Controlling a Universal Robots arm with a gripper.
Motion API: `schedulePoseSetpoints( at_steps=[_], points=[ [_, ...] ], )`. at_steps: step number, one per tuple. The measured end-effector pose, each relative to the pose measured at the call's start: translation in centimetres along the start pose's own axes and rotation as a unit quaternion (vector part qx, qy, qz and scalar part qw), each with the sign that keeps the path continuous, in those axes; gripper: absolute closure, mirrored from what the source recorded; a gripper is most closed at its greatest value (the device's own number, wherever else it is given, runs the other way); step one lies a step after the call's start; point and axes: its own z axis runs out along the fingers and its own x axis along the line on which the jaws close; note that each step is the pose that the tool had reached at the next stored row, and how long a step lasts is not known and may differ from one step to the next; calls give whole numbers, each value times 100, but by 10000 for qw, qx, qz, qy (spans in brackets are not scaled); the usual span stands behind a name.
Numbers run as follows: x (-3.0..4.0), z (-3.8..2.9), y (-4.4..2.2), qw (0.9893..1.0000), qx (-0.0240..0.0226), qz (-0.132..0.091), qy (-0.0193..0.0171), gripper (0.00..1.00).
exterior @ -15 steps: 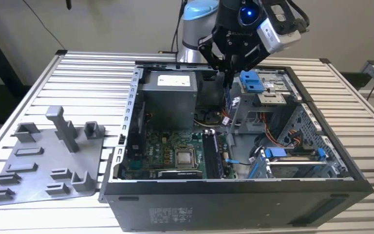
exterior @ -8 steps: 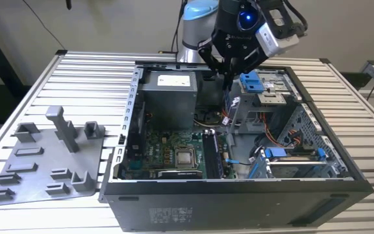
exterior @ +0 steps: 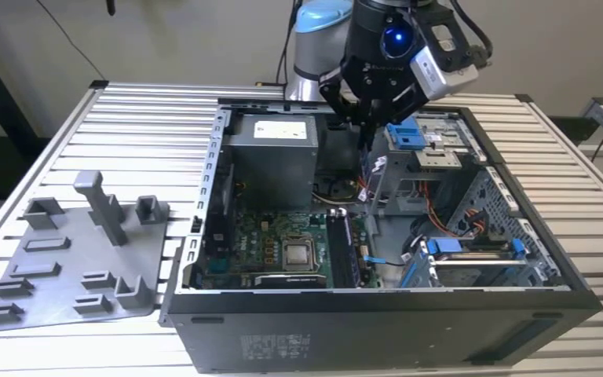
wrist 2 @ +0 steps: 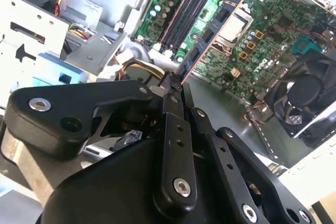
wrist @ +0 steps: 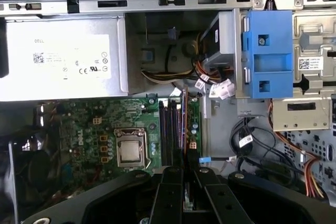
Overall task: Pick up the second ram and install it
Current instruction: 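Insert the second ram into the second slot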
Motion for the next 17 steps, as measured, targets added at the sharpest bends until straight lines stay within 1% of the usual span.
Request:
schedulePoseSetpoints(
  at_steps=[2, 3, 17],
  points=[
    [-6, 13, 0, 10000, 2, 1, 22, 86],
    [-7, 21, -1, 10000, 2, 1, 26, 86],
    [-5, 139, -16, 10000, 2, 10, 27, 86]
  ],
)
